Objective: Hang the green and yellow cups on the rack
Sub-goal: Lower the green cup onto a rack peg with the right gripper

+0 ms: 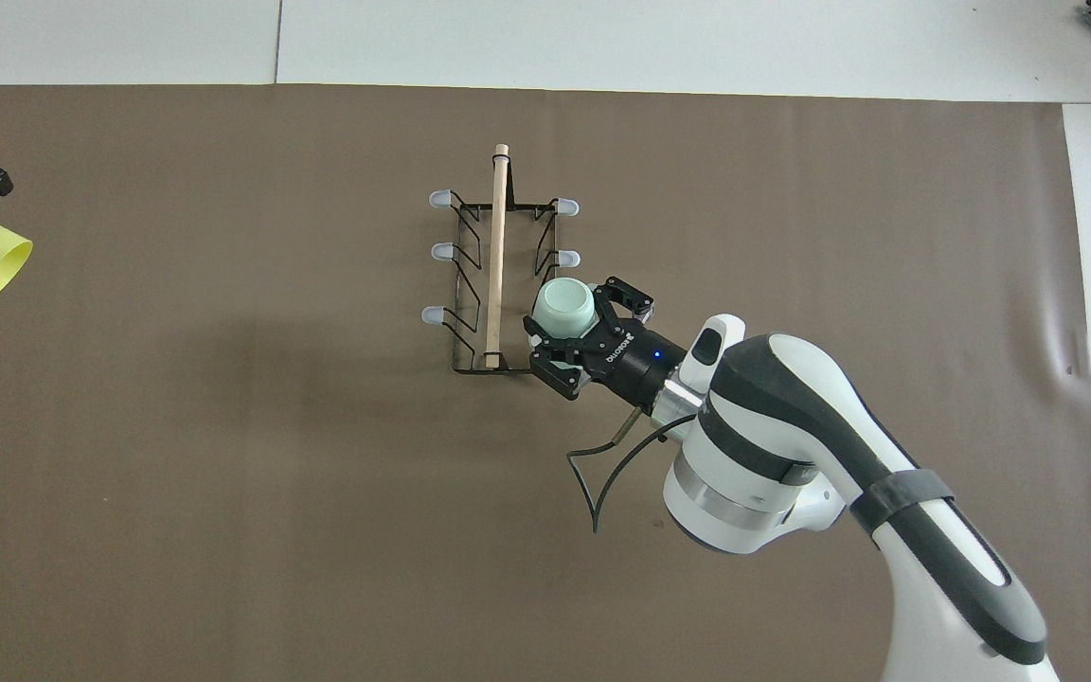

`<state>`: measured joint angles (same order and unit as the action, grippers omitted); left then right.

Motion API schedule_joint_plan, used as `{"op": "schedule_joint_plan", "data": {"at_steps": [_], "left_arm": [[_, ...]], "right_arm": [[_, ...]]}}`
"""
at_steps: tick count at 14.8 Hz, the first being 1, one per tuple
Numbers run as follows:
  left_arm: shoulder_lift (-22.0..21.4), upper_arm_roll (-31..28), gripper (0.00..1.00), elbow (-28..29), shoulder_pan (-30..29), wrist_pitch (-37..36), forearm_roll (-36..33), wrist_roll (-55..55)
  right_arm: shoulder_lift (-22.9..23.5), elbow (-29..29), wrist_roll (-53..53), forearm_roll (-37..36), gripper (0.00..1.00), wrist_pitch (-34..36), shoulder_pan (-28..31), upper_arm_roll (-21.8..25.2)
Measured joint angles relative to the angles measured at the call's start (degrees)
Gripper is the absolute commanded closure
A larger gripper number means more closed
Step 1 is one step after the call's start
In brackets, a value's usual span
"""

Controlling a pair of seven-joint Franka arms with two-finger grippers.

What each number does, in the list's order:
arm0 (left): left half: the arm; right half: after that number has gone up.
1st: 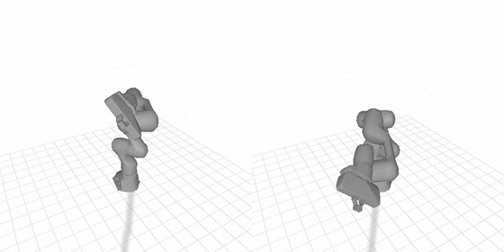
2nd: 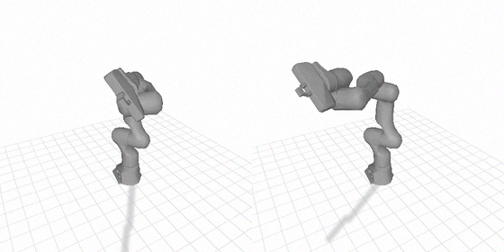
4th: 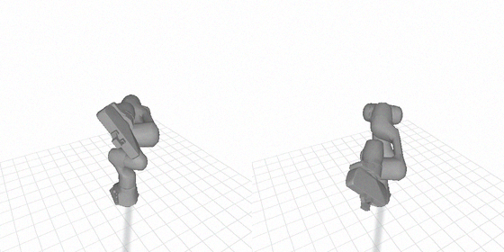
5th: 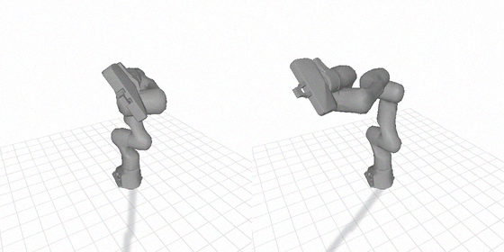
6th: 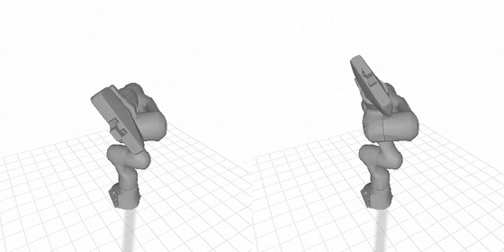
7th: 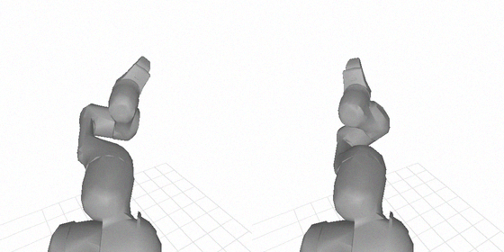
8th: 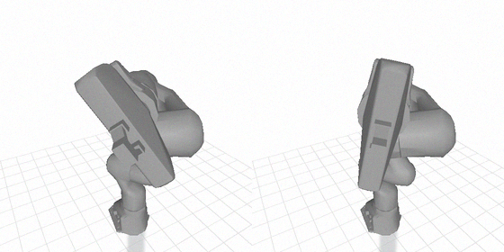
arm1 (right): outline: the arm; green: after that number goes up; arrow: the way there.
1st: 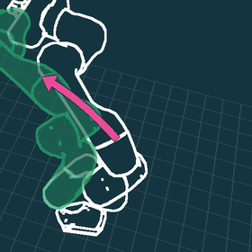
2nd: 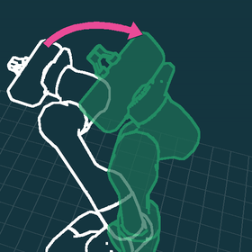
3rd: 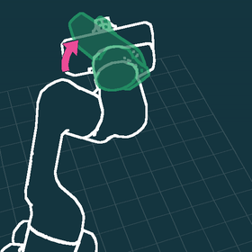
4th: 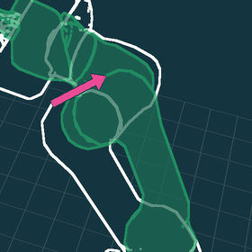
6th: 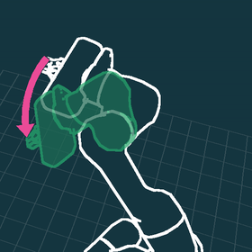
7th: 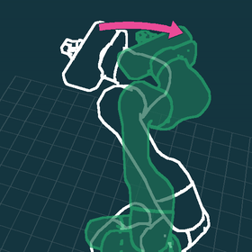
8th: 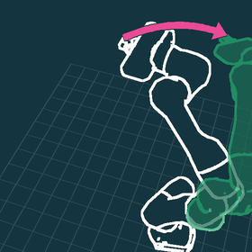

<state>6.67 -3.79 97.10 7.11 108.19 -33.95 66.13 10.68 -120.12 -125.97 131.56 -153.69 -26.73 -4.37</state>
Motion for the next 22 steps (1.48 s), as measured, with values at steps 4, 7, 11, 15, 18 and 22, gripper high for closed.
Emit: {"op": "schedule_joint_plan", "data": {"at_steps": [4, 7, 11, 15, 18, 22], "left_arm": [[0.01, 0.12, 1.0, 0.77, 3.73, -1.05, -3.58, 8.46], [0.07, 0.15, 1.0, 0.97, 6.32, -3.21, -6.14, 12.93], [0.63, 0.11, 1.0, 0.98, 8.94, -5.79, -8.28, 20.38], [0.81, 0.11, 1.0, 0.97, 9.9, -6.68, -8.83, 22.55], [0.81, 0.08, 1.0, 0.96, 10.43, -6.74, -8.86, 25.82], [0.81, 0.1, 1.0, 0.84, 11.42, -7.36, -8.87, 28.87]], "right_arm": [[0.0, -0.79, -1.29, 1.01, 1.0, 0.67, 0.01, 0.03], [0.33, -1.22, -1.95, 1.44, 1.0, 2.15, 0.04, 0.12], [1.77, -1.58, -5.61, 6.97, 1.0, 4.62, -0.1, 0.16], [2.57, -1.53, -6.36, 7.56, 0.01, 5.04, -0.21, 0.16], [2.57, -1.56, -6.36, 7.57, 0.0, 5.04, -0.43, 0.14], [2.54, -1.02, -6.34, 7.58, 0.0, 4.64, -0.75, 0.08]]}}
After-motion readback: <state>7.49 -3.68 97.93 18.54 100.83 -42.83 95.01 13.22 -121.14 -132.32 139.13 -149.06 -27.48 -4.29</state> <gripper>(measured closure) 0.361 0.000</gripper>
